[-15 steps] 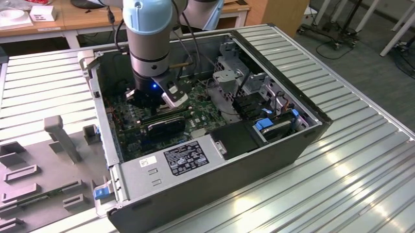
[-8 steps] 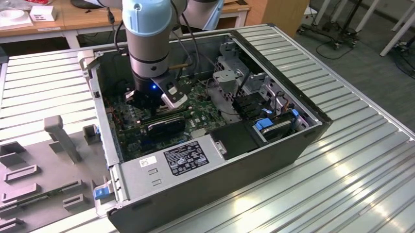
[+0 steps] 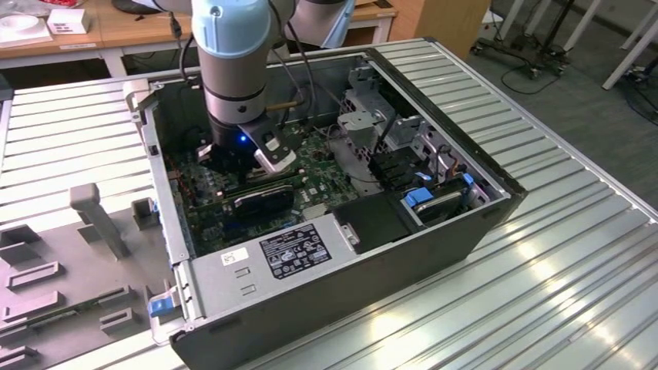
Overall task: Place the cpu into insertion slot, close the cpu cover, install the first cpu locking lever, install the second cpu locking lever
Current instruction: 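Install the second cpu locking lever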
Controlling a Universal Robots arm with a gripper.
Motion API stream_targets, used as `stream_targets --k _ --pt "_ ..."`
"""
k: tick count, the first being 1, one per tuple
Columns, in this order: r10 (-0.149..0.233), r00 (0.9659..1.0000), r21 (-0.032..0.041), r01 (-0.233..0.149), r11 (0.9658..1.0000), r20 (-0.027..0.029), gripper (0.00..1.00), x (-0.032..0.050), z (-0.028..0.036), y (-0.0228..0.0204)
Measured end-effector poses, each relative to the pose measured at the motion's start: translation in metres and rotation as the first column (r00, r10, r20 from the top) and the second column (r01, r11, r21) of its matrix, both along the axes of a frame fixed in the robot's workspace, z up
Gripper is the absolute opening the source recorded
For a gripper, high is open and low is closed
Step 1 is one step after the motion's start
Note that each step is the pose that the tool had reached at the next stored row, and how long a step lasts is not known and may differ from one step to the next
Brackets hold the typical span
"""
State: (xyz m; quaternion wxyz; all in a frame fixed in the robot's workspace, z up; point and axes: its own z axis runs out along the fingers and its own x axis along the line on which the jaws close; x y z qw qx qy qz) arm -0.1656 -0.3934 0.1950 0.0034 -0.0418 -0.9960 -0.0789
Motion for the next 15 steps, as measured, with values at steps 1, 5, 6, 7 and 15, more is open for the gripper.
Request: stream_targets --k 1,5,6,7,15 --pt "0.000 1.0000 -0.0008 0.000 1.0000 -0.0001 0.11 -0.0001 0.0001 -0.0003" --pt "0.000 1.0000 -0.0029 0.000 1.0000 0.0000 0.11 -0.0004 0.0000 -0.0009" --pt "0.000 1.0000 -0.0030 0.000 1.0000 0.0000 0.11 -0.0003 0.0000 -0.0010" --pt "0.000 1.0000 -0.0031 0.000 1.0000 -0.0001 0.11 -0.0003 0.0001 -0.0010" --pt "0.000 1.0000 -0.0033 0.000 1.0000 -0.0002 0.11 -0.0003 0.0085 -0.0010"
